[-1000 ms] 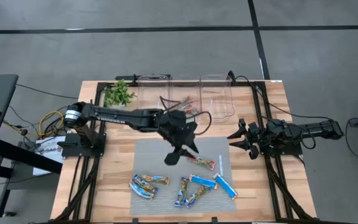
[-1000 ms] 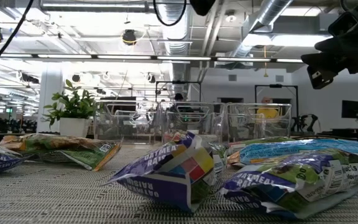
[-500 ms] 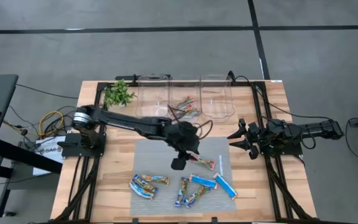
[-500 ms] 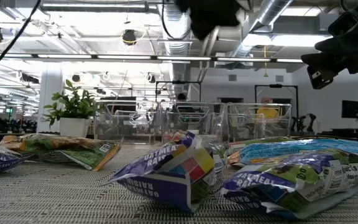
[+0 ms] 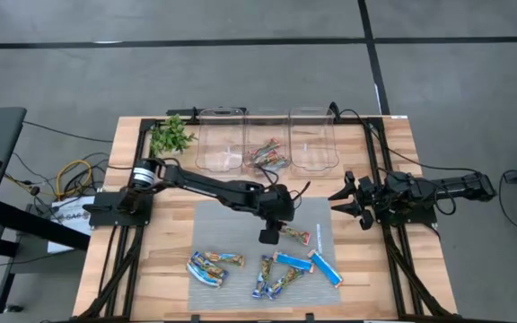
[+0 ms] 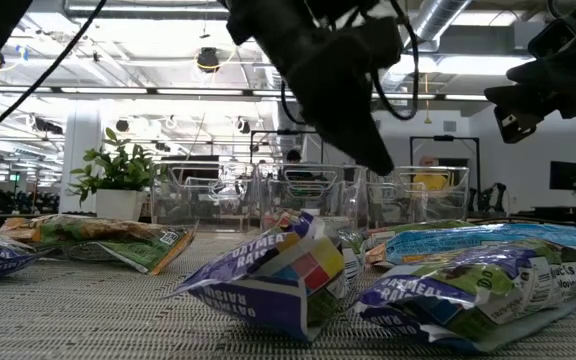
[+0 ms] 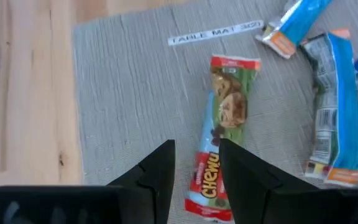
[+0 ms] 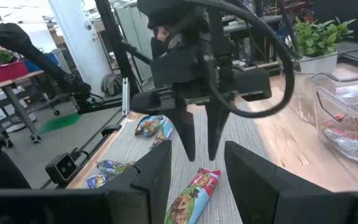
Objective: Pick and place Granola Bars by type
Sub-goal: Put the red granola bar into the middle transparent bin
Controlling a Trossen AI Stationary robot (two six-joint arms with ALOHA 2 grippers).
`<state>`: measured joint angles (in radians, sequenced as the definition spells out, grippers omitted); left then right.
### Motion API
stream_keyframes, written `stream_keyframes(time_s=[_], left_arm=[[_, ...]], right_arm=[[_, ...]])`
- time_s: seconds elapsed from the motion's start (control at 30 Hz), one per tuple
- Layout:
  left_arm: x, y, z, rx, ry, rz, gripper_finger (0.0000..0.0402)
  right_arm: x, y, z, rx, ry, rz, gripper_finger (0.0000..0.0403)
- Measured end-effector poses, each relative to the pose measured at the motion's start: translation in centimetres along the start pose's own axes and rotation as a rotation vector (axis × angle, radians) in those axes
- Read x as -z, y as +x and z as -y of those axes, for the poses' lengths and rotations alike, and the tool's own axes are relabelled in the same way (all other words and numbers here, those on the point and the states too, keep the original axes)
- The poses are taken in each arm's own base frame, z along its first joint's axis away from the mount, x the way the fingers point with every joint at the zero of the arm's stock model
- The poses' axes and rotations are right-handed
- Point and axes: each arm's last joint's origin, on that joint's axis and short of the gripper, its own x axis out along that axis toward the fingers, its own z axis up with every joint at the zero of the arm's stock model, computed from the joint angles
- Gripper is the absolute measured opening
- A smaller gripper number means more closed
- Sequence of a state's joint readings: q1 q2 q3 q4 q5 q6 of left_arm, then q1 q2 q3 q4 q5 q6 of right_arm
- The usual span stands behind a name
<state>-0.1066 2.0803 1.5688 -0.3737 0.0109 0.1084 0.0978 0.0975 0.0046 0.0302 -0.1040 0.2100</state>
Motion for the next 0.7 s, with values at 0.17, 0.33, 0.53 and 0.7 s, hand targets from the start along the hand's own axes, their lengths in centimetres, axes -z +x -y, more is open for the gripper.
stream_keyframes(time_s=[0.17,0.33,0.53,0.7], left_arm=[[0.0,0.1,0.1,0.038,0.018,0.002,0.0141],[0.2,0.2,0.2,0.063,0.026,-0.007,0.0190],[1.5,2.6,0.8,0.073,0.034,-0.067,0.0233],[1.9,3.2,1.1,0.072,0.055,-0.078,0.0241]], right_arm=[[0.0,0.0,0.0,0.000,0.000,0.000,0.0144],[0.0,0.0,0.0,0.000,0.000,0.000,0.0141],[0.0,0.0,0.0,0.000,0.000,0.000,0.0143],[0.0,0.0,0.0,0.000,0.000,0.000,0.0143]])
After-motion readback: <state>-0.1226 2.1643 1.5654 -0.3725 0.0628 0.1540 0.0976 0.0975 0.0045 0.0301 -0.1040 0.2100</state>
